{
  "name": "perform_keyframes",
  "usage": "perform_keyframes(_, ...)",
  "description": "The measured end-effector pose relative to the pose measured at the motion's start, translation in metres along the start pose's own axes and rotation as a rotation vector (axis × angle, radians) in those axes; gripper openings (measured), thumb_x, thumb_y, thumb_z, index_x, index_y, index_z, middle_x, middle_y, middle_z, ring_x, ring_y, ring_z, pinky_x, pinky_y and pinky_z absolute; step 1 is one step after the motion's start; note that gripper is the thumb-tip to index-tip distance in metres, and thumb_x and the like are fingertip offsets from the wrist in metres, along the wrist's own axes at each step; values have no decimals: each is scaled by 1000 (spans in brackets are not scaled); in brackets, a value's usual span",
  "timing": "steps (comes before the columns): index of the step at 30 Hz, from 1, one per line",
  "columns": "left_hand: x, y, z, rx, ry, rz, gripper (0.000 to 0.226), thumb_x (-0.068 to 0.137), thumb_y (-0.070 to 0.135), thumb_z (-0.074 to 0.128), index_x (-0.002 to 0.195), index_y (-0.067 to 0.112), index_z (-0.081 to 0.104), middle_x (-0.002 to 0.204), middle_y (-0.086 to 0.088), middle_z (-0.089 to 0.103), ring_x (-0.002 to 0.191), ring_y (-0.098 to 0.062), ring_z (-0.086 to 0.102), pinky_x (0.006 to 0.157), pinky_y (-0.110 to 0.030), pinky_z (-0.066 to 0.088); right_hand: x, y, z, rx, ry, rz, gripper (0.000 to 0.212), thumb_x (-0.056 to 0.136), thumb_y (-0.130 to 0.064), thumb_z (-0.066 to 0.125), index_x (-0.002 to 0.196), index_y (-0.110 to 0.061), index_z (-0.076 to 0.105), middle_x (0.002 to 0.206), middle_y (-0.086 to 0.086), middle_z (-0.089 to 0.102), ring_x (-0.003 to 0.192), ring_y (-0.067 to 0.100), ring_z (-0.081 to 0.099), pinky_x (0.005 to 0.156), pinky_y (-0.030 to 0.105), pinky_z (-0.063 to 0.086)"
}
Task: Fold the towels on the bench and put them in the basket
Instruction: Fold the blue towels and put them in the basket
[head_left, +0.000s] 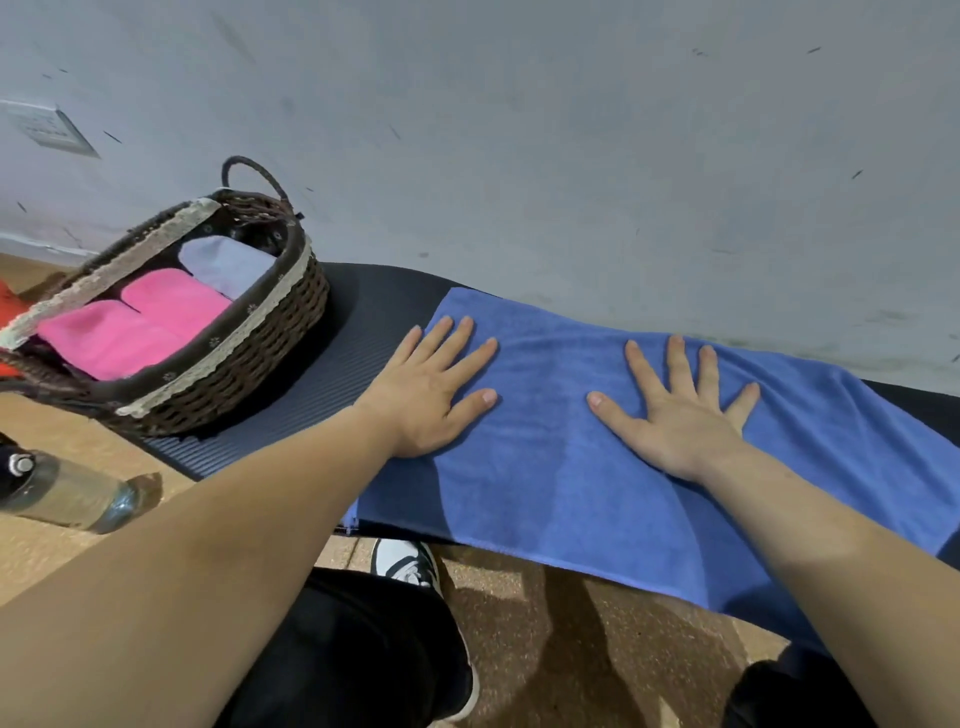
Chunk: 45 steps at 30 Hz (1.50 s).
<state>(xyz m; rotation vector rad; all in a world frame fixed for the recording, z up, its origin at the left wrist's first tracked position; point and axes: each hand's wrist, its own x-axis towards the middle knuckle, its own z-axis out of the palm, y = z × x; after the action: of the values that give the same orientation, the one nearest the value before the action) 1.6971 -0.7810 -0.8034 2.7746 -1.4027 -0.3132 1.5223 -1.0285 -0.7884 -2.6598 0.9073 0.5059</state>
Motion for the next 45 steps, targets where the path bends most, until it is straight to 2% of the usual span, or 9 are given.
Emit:
perform_keyframes(6,-20,6,-9,102,57,-48,84,94,68,-3,166,27,9,174,-7,-2,160,-30,-7,129,-47,-2,-16,-1,0,81,21,-108,86,87,-88,24,158,-53,-9,171,-7,-22,156,22,-26,120,65,-15)
perform_keyframes(16,14,148,-25,-54,0,144,72,105,51,43,165,23,14,174,-8,-2,160,-30,-6,129,-45,0,-58,95,-46,276,153,-41,74,96,-67,46,160,-33,30,171,6,15,158,26,9,127,52,12)
perform_keyframes(22,54,241,-30,-100,21,348,65,102,37,54,160,18,33,172,-16,10,159,-32,9,130,-40,7,-77,209,-54,389,301,341,32,98,-38,54,114,-11,61,116,16,59,104,39,60,90,44,54)
perform_keyframes(27,105,328,-36,-246,-7,451,30,106,25,49,117,7,70,143,-17,55,134,-31,51,113,-41,38,-92,245,-45,490,155,386,42,95,-25,58,57,-14,43,50,7,52,47,30,55,55,43,57)
perform_keyframes(29,124,361,-39,-302,-17,469,26,105,21,52,110,6,72,121,-13,64,115,-32,60,97,-35,44,-93,246,-43,509,131,334,39,95,-27,61,61,-14,48,52,6,55,46,27,56,55,38,56)
perform_keyframes(33,155,407,-36,-55,-154,499,40,99,29,61,136,17,59,136,-5,55,120,-27,56,100,-43,48,-98,244,-42,542,56,222,30,95,-29,64,73,-9,60,61,10,58,49,22,51,56,32,48)
perform_keyframes(35,163,418,-34,10,-213,501,29,97,30,66,124,20,63,123,-1,56,111,-27,58,94,-43,50,-101,244,-42,578,50,203,34,96,-31,64,77,-2,63,63,15,63,51,26,57,60,36,55)
perform_keyframes(38,167,420,-35,-122,-219,515,13,94,23,68,87,24,57,92,6,57,88,-23,58,78,-38,50,-104,247,-40,743,82,234,42,96,-34,64,88,7,66,71,24,72,60,36,72,70,48,64)
perform_keyframes(45,169,423,-69,-749,48,309,9,97,17,65,98,8,68,83,1,63,69,-10,52,68,-22,48,-109,251,-30,1179,13,267,40,99,-31,64,107,8,68,84,7,68,69,20,63,64,33,57)
